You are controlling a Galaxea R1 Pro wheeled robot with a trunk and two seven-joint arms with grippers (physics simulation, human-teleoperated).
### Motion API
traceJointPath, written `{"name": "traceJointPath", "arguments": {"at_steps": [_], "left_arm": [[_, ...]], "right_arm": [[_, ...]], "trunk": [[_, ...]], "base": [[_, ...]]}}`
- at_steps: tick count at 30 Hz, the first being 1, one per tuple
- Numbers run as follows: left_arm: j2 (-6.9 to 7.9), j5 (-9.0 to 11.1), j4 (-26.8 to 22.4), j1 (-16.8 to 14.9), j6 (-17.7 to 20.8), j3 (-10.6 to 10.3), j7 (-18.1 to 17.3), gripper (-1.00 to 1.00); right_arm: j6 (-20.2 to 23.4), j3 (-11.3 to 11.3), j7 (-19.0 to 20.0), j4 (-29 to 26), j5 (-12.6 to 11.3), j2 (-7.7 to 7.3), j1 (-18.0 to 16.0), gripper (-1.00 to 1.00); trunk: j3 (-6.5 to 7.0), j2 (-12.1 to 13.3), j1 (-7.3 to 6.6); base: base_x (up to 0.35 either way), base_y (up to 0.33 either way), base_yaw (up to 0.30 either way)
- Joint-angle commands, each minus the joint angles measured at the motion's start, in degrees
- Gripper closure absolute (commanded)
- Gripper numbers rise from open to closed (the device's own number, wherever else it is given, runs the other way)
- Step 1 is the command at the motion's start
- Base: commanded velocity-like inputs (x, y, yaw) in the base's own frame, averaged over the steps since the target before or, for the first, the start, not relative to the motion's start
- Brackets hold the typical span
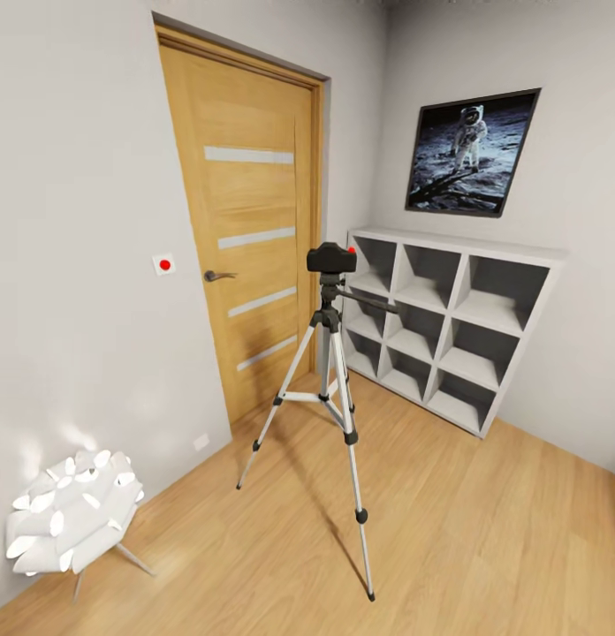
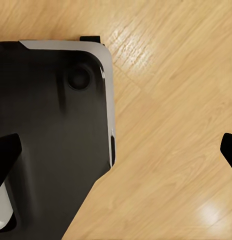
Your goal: Attach the digital camera to the camera tripod in the bedroom.
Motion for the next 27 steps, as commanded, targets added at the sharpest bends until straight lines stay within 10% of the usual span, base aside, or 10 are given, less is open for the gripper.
{"name": "traceJointPath", "arguments": {"at_steps": [1,27], "left_arm": [[0.01,0.46,-0.09,-0.02,-0.06,-0.5,0.24,-1.0],[0.01,0.46,-0.11,-0.02,-0.06,-0.51,0.24,-1.0]], "right_arm": [[-0.31,-0.46,0.18,0.17,0.32,-0.03,-0.09,-1.0],[-0.32,-0.25,-0.33,0.22,0.41,0.18,-0.09,-1.0]], "trunk": [[-0.03,-0.11,0.03],[2.37,-0.11,0.03]], "base": [[0.0,0.0,0.0],[0.0,0.0,0.0]]}}
